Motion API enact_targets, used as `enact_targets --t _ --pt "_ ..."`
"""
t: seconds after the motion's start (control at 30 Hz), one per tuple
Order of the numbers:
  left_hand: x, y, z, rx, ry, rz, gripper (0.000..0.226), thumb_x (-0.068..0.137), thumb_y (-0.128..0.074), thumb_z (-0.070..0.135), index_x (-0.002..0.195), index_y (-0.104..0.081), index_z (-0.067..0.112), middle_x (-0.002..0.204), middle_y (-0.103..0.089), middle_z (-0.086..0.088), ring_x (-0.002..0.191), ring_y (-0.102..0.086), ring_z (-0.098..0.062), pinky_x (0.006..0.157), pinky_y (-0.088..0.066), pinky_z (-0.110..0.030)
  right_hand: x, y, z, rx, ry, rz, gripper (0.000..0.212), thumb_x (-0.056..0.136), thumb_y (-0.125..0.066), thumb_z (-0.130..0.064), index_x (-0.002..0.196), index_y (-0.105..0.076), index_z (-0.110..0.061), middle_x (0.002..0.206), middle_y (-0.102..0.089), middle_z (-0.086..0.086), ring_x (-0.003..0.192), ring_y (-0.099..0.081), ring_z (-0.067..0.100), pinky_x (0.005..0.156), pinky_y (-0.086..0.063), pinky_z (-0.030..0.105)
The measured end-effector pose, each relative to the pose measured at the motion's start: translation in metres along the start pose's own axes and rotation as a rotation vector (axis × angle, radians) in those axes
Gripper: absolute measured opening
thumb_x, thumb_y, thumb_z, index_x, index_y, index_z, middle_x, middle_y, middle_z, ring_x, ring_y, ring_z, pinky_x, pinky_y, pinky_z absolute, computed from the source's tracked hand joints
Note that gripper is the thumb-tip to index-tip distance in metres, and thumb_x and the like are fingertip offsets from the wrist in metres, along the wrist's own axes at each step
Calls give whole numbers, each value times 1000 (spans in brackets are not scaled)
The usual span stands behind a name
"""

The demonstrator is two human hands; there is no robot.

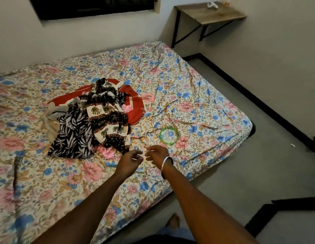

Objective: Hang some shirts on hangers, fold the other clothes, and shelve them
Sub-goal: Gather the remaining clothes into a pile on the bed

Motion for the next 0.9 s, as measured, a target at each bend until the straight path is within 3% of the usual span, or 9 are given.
enact_targets --t 0.13,0.23,0.4,0.6,0.67,0.8,0.9 --pt "-10 -26 6 -16 53 43 17 99 -67 22 115 -65 26 98 -70 -2 87 -70 -17 83 -56 -38 15 34 4 -60 -21 -69 12 94 -62 4 90 -67 -6 98 -70 24 62 -64 20 46 -47 20" --pt "-19 -31 -1 -62 134 112 17 98 -68 20 113 -66 26 95 -71 -2 86 -71 -17 84 -57 -39 28 46 4 -78 -48 -107 12 90 -64 6 93 -68 -4 110 -68 25 67 -64 22 46 -47 20" --pt "-8 -21 -4 -71 215 212 20 99 -66 22 119 -68 19 98 -70 -2 87 -68 -15 81 -55 -35 53 30 -8 -129 -90 -199 13 94 -61 4 91 -67 -7 95 -69 19 71 -66 23 44 -47 17" --pt "48 -32 -12 -94 234 276 11 99 -64 21 108 -68 26 90 -70 2 80 -68 -21 78 -56 -48 84 18 -3 -198 -162 -317 7 92 -64 5 98 -66 2 73 -67 16 48 -62 18 42 -40 20" --pt "71 -42 -10 -108 238 297 13 99 -61 18 105 -69 25 93 -69 2 79 -67 -20 77 -56 -47 98 32 -11 -239 -129 -292 8 91 -63 9 94 -66 2 75 -67 18 47 -63 16 43 -43 21" --pt "113 -69 7 -170 282 204 16 102 -61 17 116 -69 19 112 -68 -5 97 -66 -24 89 -53 -45 141 84 -25 -303 -95 -128 16 92 -63 6 86 -71 -6 85 -70 16 68 -67 24 51 -51 21" --pt "143 -97 10 -183 317 63 30 102 -61 17 132 -61 18 132 -59 -3 117 -62 -25 90 -52 -30 181 123 -14 -272 -151 11 14 93 -62 5 90 -74 -2 94 -71 22 77 -68 33 60 -54 29"
Point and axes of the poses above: each hand's wrist, its own x-axis towards the middle knuckle, its own y-axis out of the back of the hand, z = x × y, the point moved 5 cm from there along x, towards the middle knuckle
